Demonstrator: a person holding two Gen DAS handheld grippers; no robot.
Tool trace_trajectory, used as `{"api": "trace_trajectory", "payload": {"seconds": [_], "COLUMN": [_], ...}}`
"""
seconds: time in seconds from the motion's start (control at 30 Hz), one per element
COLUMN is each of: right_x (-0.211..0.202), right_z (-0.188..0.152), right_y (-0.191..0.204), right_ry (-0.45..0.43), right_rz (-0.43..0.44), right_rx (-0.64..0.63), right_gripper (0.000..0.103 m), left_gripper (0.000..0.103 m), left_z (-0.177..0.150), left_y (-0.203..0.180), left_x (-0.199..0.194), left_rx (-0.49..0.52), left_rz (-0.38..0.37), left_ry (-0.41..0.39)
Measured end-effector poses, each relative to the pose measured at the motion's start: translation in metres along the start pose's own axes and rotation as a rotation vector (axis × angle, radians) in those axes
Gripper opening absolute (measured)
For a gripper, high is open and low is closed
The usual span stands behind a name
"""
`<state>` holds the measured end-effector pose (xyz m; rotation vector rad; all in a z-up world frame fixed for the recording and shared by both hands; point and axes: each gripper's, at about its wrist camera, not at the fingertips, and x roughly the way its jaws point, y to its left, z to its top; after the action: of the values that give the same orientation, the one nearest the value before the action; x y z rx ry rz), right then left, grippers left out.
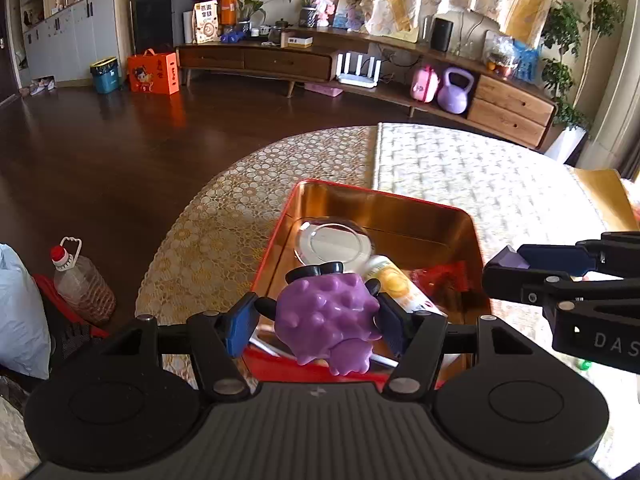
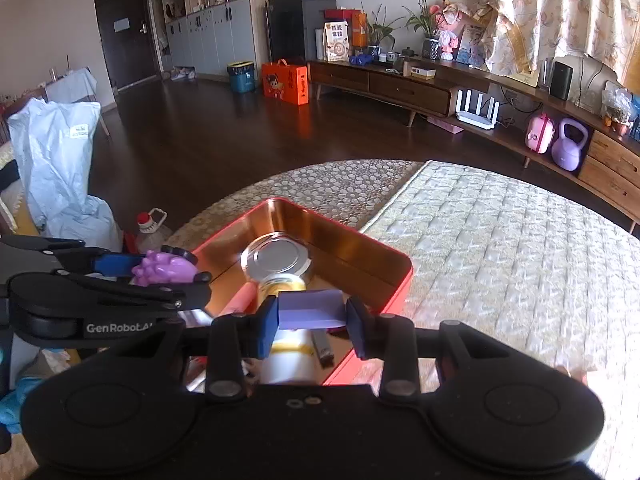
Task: Organize rigid objects
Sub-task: 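Lift the purple toy and eraser and carry both over the red box, then lower the purple toy and eraser into the box and open both grippers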
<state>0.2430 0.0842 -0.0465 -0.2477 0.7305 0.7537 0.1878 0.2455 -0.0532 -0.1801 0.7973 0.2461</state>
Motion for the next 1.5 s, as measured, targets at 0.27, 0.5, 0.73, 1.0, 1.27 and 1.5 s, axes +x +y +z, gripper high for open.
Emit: {"api": "trace_trajectory", "payload": {"seconds": [0.27,0.5,0.73,1.0,1.27,1.5], "right_x": [0.036,0.054,0.061,0.059,0.048,0.031], "right_z": [0.008,0.007,0.001,-0.004,-0.008,-0.009], "right_y": [-0.006,-0.014,-0.019,-0.019,-0.016,-0.011], "right_ry": [0.037,0.063,0.089,0.094,0.095,0.072], "right_rz": [-0.011,0.012,0.023,0.031,0.056,0.065], "right_rx": [-0.05,-0.039,-0.022,-0.003,0.003,0.019], "right_gripper": [0.035,0.035,0.035,0.037,0.044,0.053], "left_gripper": [0.063,0.063,0.063,0.063,0.063,0.068], "left_z": [0.006,0.008,0.006,0.004,0.002,0.004], "left_y": [0.001,-0.002,-0.005,-0.007,-0.009,-0.003], "left_x": [0.032,0.048,0.059,0.063,0.057,0.045], "left_rx": [-0.003,0.015,0.016,0.016,0.019,-0.021], "left_rz": [0.013,0.014,0.012,0.015,0.035,0.019], "left_ry": [0.039,0.049,0.069,0.069,0.06,0.042]}}
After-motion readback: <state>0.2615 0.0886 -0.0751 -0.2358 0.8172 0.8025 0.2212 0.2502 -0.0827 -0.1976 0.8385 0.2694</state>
